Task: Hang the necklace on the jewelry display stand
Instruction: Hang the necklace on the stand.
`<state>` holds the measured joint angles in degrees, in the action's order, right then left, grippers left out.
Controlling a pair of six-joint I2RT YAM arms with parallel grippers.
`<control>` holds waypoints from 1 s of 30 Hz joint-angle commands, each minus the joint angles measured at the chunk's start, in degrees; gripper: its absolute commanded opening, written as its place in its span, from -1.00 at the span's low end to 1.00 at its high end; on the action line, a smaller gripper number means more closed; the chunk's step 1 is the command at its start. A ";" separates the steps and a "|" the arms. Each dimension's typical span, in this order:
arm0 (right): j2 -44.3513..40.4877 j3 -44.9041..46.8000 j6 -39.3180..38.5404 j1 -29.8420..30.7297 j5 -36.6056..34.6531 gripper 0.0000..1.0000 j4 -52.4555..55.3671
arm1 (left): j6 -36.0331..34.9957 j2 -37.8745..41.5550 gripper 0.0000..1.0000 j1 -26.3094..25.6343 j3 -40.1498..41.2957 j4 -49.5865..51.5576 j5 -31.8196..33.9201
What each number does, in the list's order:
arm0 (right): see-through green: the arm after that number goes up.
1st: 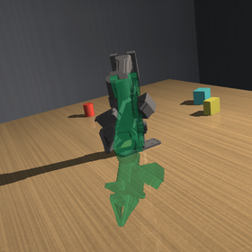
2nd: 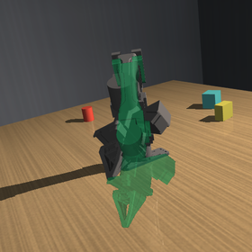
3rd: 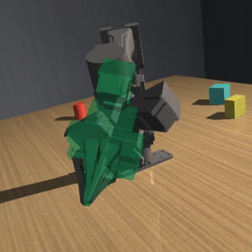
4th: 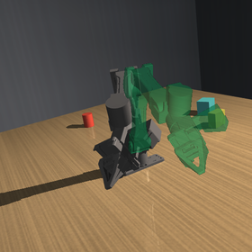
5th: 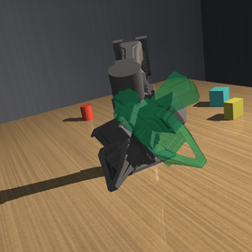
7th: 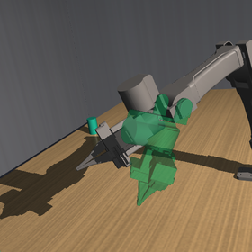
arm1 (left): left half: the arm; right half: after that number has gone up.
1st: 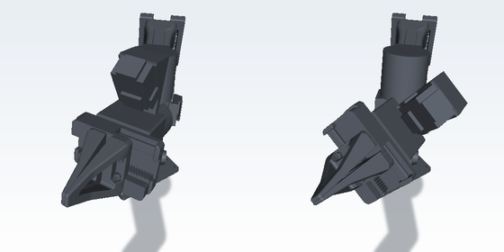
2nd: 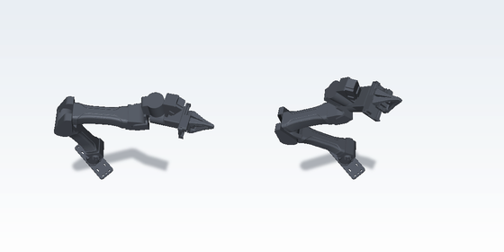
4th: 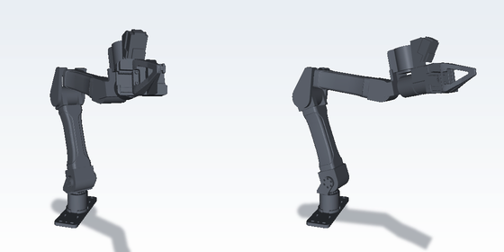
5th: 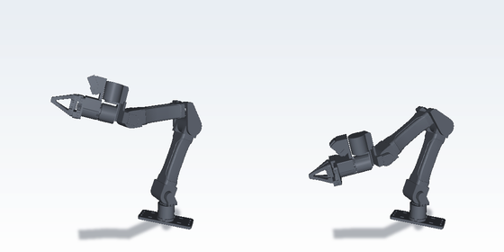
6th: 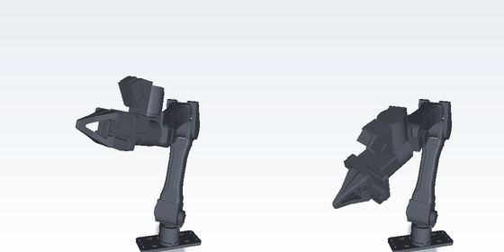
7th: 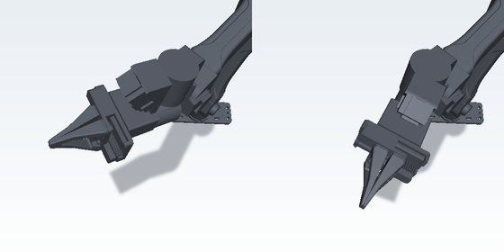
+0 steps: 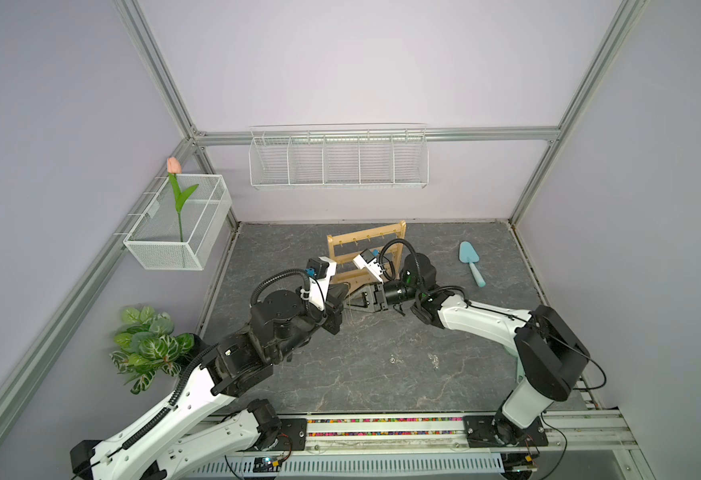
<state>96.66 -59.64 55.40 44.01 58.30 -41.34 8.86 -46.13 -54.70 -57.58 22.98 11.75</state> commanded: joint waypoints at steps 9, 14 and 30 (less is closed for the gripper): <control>0.21 0.82 -2.08 0.21 -1.91 -0.57 0.29 | -1.02 0.78 -1.00 0.29 -2.01 -0.93 1.43; -0.98 1.71 -2.13 -0.11 -3.42 -0.77 -0.73 | -0.95 0.93 -1.00 0.29 -1.83 -0.39 1.61; -12.90 3.04 -15.36 -1.02 -17.29 -0.87 12.99 | -1.48 1.02 -1.00 0.47 -0.71 0.92 1.16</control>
<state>87.00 -56.95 45.91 43.13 46.06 -33.21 8.64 -45.58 -54.63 -57.76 23.03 12.60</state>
